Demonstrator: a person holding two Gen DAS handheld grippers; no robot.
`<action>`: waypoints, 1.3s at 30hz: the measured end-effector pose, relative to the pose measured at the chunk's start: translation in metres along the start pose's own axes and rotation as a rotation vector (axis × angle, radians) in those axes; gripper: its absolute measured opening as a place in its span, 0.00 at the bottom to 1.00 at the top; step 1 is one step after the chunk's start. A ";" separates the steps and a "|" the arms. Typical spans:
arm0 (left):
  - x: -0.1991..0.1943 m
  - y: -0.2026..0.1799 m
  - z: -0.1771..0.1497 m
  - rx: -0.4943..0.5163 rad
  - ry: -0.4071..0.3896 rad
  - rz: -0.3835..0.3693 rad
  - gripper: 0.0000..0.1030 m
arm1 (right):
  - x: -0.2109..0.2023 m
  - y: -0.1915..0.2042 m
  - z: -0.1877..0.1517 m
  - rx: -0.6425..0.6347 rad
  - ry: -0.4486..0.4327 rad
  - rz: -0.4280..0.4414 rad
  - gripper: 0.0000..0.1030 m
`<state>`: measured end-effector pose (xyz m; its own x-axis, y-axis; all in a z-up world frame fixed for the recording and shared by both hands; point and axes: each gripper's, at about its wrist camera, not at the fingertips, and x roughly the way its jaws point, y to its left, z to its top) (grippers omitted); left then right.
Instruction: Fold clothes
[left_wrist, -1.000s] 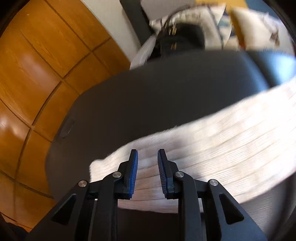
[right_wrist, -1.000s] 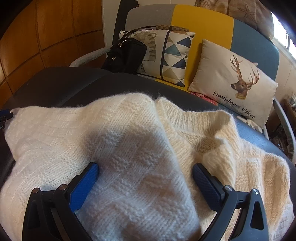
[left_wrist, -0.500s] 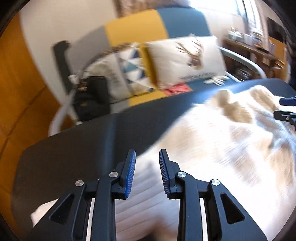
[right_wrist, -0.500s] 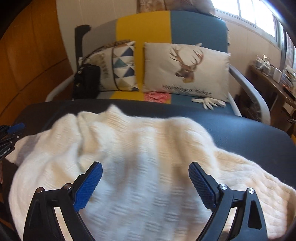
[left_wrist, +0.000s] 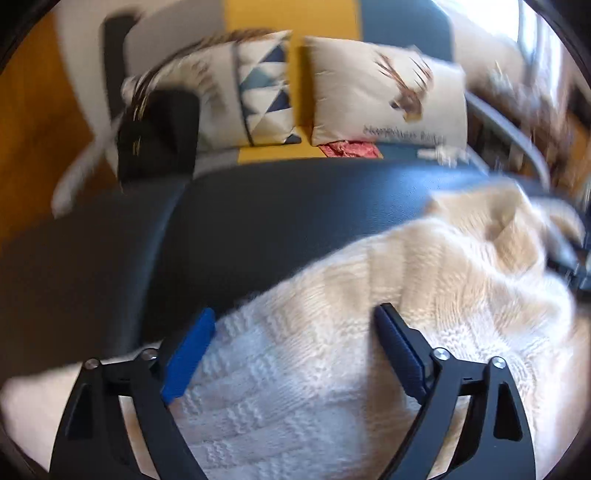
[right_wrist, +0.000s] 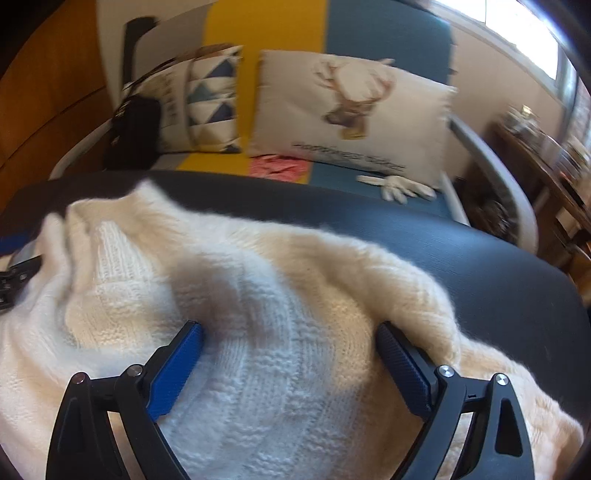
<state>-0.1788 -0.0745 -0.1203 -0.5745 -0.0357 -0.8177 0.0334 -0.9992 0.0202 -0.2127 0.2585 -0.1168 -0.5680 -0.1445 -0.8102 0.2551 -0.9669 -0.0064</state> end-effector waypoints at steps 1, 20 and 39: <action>-0.001 -0.002 -0.001 0.005 -0.006 0.004 0.91 | -0.003 -0.009 -0.004 0.026 -0.010 -0.015 0.93; -0.010 -0.019 -0.012 0.017 -0.054 0.029 0.93 | -0.006 0.094 0.034 -0.156 0.047 0.198 0.79; -0.025 0.003 -0.031 -0.036 -0.040 0.063 0.93 | 0.048 0.093 0.058 -0.024 -0.006 0.038 1.00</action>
<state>-0.1389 -0.0763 -0.1176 -0.6023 -0.1000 -0.7920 0.0999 -0.9938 0.0496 -0.2617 0.1492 -0.1220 -0.5620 -0.1824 -0.8068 0.2954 -0.9553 0.0102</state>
